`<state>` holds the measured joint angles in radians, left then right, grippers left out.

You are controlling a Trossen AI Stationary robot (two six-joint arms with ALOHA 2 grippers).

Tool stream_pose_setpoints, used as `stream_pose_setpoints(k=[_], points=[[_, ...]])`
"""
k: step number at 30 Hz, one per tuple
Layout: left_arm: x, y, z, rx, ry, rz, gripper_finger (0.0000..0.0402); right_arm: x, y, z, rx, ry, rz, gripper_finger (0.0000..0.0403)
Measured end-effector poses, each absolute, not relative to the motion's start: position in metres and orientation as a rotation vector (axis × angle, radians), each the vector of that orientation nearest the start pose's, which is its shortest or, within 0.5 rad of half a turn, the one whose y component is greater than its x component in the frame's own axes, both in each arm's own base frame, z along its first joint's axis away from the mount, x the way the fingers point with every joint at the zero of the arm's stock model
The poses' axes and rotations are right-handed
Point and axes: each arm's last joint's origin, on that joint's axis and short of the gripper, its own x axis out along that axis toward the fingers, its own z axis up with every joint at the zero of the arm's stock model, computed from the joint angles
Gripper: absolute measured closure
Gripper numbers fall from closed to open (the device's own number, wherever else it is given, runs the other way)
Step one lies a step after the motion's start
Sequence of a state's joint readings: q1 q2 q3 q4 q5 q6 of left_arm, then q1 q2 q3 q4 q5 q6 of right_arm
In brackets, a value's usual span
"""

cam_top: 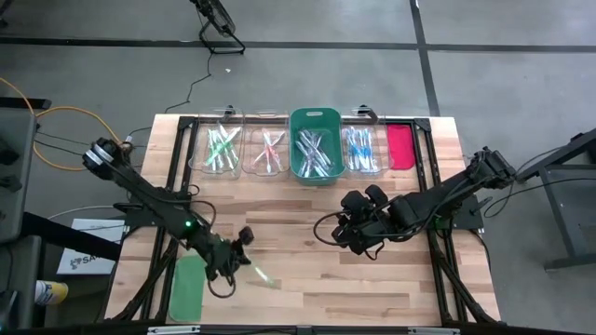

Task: Pick & Place Toothbrushes
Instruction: Put the green toothbrush into the left transparent bin

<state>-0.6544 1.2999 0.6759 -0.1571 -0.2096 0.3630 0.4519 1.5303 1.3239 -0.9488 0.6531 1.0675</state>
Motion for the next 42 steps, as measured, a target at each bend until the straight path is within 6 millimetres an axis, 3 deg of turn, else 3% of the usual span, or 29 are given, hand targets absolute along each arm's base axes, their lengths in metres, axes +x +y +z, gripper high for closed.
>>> stream_pose_setpoints(k=[7,13,18,22,29,42], points=[[0.179,-0.118,0.225,0.727,0.652,-0.190,0.0401,0.278,0.115,0.294,0.364,0.736,-0.630,0.0247],[0.155,-0.083,0.252,0.509,0.563,0.277,0.0401,0.279,0.116,0.295,0.349,0.726,-0.619,0.0247],[0.139,-0.045,0.264,0.329,0.521,0.553,0.0401,0.280,0.116,0.295,0.349,0.713,-0.621,0.0247],[0.131,-0.020,0.270,0.192,0.486,0.733,0.0401,0.280,0.116,0.295,0.348,0.711,-0.619,0.0247],[0.122,0.019,0.269,0.099,0.546,1.005,0.0401,0.281,0.116,0.296,0.337,0.704,-0.603,0.0247],[0.122,0.076,0.260,-0.120,0.637,1.271,0.0401,0.285,0.118,0.299,0.329,0.676,-0.567,0.0247]])
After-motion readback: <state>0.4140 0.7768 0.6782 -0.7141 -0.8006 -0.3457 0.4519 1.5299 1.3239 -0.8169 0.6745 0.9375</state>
